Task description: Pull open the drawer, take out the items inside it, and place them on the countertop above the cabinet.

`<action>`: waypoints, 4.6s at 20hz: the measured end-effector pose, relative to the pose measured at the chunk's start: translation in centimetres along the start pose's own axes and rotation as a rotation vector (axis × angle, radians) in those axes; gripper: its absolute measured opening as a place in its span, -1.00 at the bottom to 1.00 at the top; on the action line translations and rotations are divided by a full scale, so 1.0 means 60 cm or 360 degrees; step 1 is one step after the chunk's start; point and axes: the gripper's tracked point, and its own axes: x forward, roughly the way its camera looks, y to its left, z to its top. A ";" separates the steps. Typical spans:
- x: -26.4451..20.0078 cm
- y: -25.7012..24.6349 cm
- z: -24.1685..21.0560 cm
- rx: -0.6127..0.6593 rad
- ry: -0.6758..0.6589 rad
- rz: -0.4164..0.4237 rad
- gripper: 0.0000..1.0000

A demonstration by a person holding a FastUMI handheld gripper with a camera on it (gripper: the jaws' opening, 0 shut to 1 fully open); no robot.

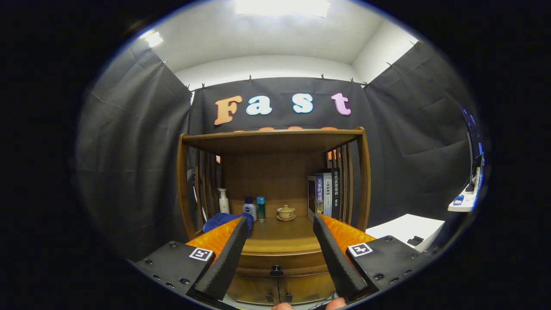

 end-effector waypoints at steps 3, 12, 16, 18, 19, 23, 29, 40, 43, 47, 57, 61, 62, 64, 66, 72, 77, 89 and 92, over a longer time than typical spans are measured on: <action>-0.002 -0.007 0.004 -0.0001 -0.0019 -0.0015 0.96; -0.003 -0.018 0.009 0.0034 -0.0031 -0.0051 0.96; -0.001 -0.016 0.009 0.0038 -0.0030 -0.0055 0.96; 0.000 -0.010 0.007 0.0036 -0.0022 -0.0043 0.96; 0.002 -0.009 0.005 0.0036 -0.0016 -0.0039 0.96; 0.002 -0.007 0.004 0.0031 -0.0013 -0.0038 0.95; 0.010 -0.005 0.003 0.0027 -0.0026 -0.0041 0.95; 0.145 0.012 -0.083 0.0034 -0.0032 0.0004 0.96; 0.171 -0.007 -0.149 0.0039 0.0030 -0.0063 0.96; 0.192 -0.005 -0.232 0.0041 0.0094 -0.0036 0.96; 0.231 0.009 -0.433 0.0032 0.0355 0.0067 0.97; 0.236 0.005 -0.476 0.0057 0.0399 0.0037 0.97; 0.237 0.005 -0.483 0.0070 0.0407 0.0039 0.95; 0.239 0.006 -0.492 0.0074 0.0416 0.0055 0.91; 0.236 0.011 -0.497 0.0074 0.0424 0.0072 0.86; 0.240 0.017 -0.506 0.0128 0.0409 0.0053 0.65; 0.249 -0.002 -0.523 0.0118 0.0410 -0.0003 0.57; 0.247 -0.009 -0.529 0.0102 0.0434 -0.0004 -0.12; 0.245 -0.009 -0.530 0.0107 0.0439 -0.0016 -0.12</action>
